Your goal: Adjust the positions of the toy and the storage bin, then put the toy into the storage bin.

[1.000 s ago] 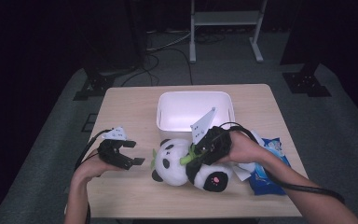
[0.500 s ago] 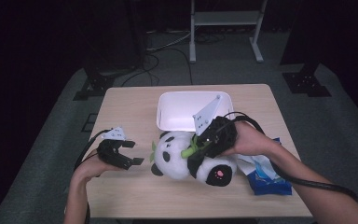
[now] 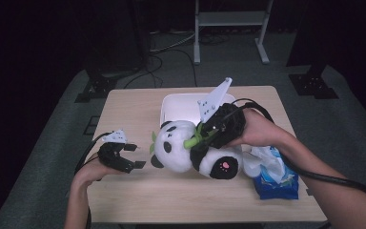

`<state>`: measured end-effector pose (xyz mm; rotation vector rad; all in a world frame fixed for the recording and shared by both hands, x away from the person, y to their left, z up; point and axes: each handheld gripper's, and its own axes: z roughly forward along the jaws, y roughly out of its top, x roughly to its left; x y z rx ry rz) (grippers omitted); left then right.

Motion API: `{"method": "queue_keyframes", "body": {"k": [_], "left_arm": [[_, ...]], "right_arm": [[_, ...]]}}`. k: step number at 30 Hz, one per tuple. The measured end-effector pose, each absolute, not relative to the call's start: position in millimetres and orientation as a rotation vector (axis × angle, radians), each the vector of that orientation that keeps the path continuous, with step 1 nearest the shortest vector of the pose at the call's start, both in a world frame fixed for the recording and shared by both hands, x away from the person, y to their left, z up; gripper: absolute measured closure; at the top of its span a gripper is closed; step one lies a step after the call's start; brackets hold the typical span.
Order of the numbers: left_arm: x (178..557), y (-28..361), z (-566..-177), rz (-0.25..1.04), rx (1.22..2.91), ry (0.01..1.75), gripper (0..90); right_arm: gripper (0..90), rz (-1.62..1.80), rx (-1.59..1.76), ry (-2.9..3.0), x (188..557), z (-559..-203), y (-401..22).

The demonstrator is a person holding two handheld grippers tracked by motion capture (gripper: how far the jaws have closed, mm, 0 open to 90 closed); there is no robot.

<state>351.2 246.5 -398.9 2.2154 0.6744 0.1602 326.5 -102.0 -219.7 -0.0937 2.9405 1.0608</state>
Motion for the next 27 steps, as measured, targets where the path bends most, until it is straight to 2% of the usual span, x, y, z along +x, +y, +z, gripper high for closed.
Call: {"method": "queue_keyframes", "body": {"k": [27], "left_arm": [[352.8, 246.3, -401.7, 0.154, 2.226, 0.675, 16.7]], "right_arm": [[69.9, 1.108, -0.072, 2.886, 350.8, -181.0, -116.6]]}}
